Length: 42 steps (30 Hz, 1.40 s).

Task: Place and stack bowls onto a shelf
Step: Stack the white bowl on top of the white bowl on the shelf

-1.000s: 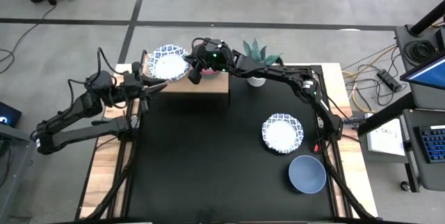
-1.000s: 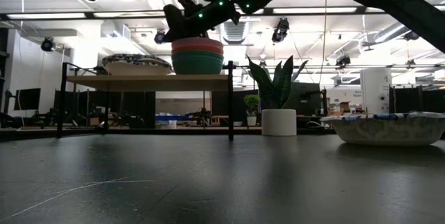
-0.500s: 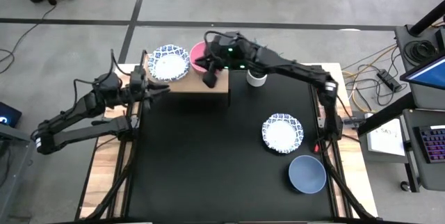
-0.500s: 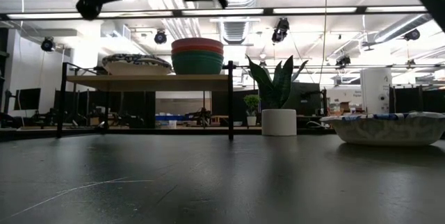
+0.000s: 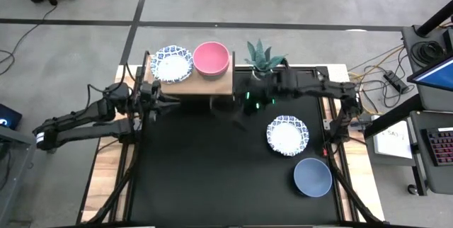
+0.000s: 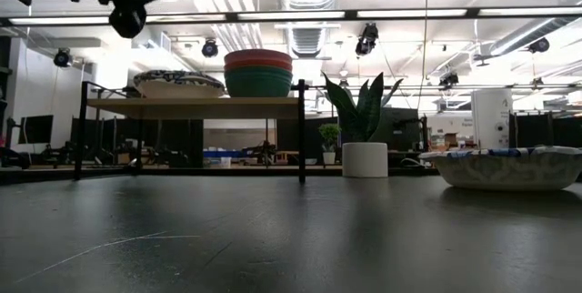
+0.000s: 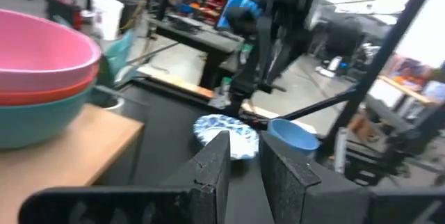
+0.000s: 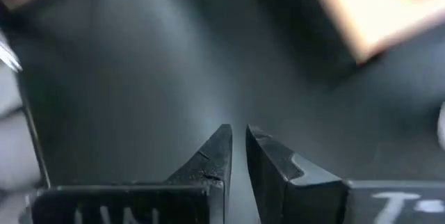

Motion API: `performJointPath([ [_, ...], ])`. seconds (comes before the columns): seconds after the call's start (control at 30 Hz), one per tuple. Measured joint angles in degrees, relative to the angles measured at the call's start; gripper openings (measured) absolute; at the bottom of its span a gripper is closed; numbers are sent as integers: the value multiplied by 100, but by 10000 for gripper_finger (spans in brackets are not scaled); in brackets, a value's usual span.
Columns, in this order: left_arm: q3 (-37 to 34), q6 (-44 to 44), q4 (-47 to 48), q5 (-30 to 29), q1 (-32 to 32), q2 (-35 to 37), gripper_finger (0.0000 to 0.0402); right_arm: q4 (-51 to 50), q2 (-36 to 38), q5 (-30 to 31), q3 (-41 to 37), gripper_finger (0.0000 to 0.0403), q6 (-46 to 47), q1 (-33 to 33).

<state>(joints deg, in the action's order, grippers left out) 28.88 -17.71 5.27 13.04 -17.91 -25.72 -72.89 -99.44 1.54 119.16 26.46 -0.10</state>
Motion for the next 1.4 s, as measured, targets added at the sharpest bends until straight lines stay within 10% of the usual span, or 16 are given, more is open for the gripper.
performJointPath([
  [0.63, -181, -94, -1841, -335, 1831, -190, 60, -154, 33, 108, -3650, 36, 3000, 1236],
  [1.0, -181, -49, -1859, -362, 1829, -394, 60, 452, 39, 262, -4147, 143, 3191, 1209],
  [1.4, -136, 72, -1865, -510, 1832, -399, 60, 1174, 39, 304, -4755, 138, 3380, 1209],
])
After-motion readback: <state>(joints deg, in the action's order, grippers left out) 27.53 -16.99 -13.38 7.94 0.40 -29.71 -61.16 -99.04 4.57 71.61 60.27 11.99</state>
